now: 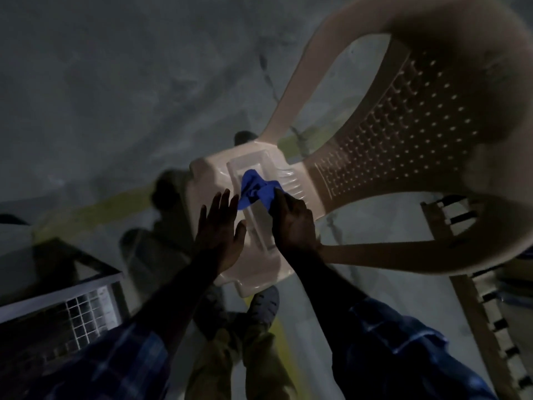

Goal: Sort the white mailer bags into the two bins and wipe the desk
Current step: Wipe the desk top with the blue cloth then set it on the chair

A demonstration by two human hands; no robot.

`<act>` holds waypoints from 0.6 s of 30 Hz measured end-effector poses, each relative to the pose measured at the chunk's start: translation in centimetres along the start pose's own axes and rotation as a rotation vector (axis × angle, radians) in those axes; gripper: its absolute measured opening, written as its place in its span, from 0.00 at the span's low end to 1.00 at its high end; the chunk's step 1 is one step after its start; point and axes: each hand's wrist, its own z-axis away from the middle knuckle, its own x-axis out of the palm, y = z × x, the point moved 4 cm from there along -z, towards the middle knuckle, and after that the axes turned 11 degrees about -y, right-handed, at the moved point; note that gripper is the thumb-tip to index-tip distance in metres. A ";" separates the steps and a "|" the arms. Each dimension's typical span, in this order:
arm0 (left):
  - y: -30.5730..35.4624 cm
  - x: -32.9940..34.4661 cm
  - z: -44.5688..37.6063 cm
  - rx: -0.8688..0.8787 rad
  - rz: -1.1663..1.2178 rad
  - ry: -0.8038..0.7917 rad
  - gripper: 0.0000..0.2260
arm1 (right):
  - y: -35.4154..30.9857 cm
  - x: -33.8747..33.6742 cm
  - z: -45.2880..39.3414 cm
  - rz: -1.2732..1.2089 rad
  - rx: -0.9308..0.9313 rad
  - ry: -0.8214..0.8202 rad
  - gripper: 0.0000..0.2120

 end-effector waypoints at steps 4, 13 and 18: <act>-0.8 1.7 -1.4 -0.002 -0.007 0.000 0.26 | 0.9 2.3 -1.9 0.026 0.038 0.027 0.22; -1.6 3.0 -0.8 -0.008 0.051 -0.027 0.27 | 1.0 4.7 1.1 0.002 0.070 -0.001 0.19; -0.9 2.0 0.2 0.005 0.056 -0.030 0.27 | 0.9 3.1 2.2 -0.063 0.082 0.019 0.16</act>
